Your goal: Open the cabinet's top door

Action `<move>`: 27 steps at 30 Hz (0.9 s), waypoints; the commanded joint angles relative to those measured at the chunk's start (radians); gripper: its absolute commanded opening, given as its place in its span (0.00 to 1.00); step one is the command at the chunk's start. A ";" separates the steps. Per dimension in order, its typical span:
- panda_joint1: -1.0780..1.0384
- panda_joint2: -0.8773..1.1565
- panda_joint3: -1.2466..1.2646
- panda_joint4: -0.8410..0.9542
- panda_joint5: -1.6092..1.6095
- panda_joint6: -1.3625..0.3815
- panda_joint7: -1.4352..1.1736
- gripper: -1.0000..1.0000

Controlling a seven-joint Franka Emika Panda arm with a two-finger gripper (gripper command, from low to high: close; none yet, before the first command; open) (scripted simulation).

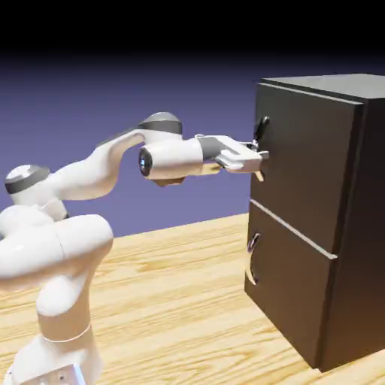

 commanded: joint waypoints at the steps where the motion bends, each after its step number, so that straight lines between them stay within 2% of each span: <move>1: 0.015 0.000 -0.015 -0.033 0.005 -0.045 -0.021 0.00; 13: 0.037 -0.045 -0.260 -0.307 -0.097 -0.566 -0.211 0.00; 27: -0.273 -0.230 -0.542 -0.359 -0.373 -1.175 -0.414 0.00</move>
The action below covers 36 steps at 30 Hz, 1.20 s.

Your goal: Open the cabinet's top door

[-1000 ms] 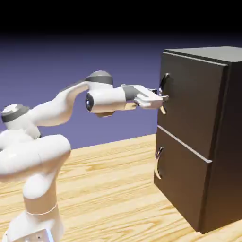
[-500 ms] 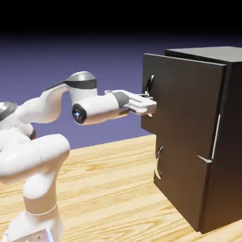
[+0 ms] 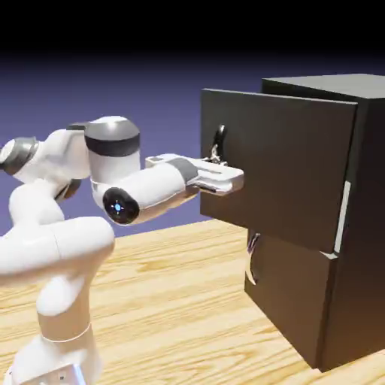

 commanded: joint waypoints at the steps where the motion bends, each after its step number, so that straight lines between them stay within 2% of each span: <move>1: -0.029 -0.026 -0.016 0.007 -0.029 -0.045 -0.023 0.00; 10: -0.329 -0.319 -0.072 0.146 -0.350 -0.422 -0.306 0.00; 16: -0.497 -0.536 -0.022 0.308 -0.608 -0.562 -0.548 0.00; 26: -0.636 -0.899 0.107 0.598 -0.973 -0.571 -0.825 0.00; 36: -0.690 -1.261 0.249 0.863 -1.216 -0.490 -0.864 0.00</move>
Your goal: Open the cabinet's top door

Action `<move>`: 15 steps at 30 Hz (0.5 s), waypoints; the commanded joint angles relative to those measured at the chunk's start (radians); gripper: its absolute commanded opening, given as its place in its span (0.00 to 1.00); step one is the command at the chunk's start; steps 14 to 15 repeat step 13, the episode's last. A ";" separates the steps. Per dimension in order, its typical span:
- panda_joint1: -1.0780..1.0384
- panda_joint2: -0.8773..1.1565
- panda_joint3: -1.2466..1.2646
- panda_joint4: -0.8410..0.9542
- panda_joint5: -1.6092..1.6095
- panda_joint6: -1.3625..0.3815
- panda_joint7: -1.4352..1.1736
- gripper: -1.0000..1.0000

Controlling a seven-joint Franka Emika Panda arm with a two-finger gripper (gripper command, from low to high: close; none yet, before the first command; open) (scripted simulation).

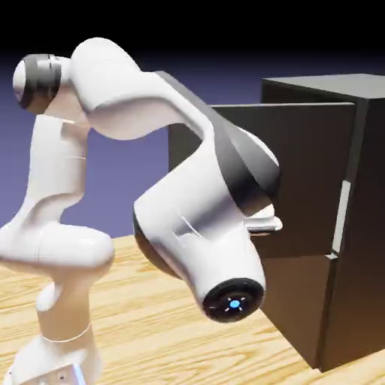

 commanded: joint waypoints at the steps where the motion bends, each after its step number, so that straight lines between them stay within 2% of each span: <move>1: -0.001 -0.036 0.012 0.024 -0.021 0.009 0.006 0.00; 12: 0.080 -0.406 0.076 0.262 -0.201 0.077 0.138 0.00; 13: 0.080 -0.406 0.076 0.262 -0.201 0.077 0.138 1.00; 15: 0.080 -0.406 0.076 0.262 -0.201 0.077 0.138 1.00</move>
